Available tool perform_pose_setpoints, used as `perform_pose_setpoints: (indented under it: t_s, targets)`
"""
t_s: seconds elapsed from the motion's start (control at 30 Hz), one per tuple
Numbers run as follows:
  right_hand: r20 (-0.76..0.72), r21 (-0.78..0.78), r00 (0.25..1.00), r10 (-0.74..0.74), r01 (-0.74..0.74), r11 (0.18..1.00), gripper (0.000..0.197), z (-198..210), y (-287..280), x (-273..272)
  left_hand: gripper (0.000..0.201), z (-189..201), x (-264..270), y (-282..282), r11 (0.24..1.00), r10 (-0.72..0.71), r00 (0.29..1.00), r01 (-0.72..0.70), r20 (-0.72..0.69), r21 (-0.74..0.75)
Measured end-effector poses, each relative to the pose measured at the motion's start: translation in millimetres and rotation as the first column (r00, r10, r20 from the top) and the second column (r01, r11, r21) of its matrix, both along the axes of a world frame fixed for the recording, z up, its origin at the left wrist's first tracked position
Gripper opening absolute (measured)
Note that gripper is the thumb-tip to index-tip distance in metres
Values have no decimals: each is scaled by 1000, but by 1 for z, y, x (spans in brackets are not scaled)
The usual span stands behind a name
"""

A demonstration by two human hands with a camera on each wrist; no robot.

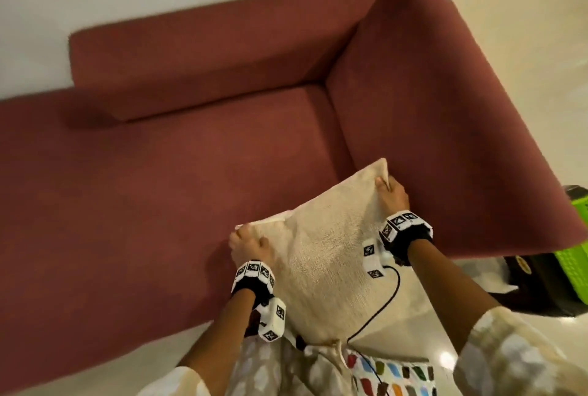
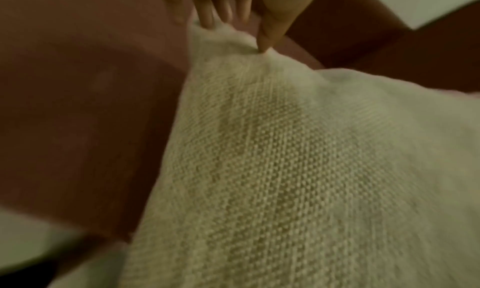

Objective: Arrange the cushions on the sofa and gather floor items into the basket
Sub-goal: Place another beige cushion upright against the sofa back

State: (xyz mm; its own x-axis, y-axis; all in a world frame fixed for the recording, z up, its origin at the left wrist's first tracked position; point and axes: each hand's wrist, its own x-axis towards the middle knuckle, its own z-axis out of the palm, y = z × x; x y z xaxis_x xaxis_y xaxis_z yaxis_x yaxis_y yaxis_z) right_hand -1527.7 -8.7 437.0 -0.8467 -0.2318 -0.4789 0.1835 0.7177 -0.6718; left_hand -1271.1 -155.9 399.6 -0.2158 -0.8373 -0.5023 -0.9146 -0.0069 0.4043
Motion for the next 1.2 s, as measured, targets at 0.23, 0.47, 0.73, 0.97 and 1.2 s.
perform_pose_setpoints:
  t_s: [0.23, 0.47, 0.73, 0.97, 1.2]
  targets:
    - [-68, -95, 991, -115, 109, 990, 34, 11, -8, 8, 44, -1, 7, -9, 828, 512, 831, -411, -217, 381]
    - [-110, -188, 991, -76, 54, 981, 40, 102, -76, -2, 35, 109, -4, -96, 873, 443, 740, -485, -506, 54]
    - [-116, -429, 993, -23, -30, 903, 44, 163, -186, 38, 34, 224, 43, -220, 835, 228, 611, -523, -758, -170]
    - [-24, -408, 990, 140, -138, 902, 34, 137, -256, 75, 31, 190, 96, -284, 809, 365, 535, -587, -762, -26]
    - [157, -364, 981, 117, -53, 930, 30, 99, -288, 81, 61, 134, 113, -325, 898, 434, 584, -225, -686, 377]
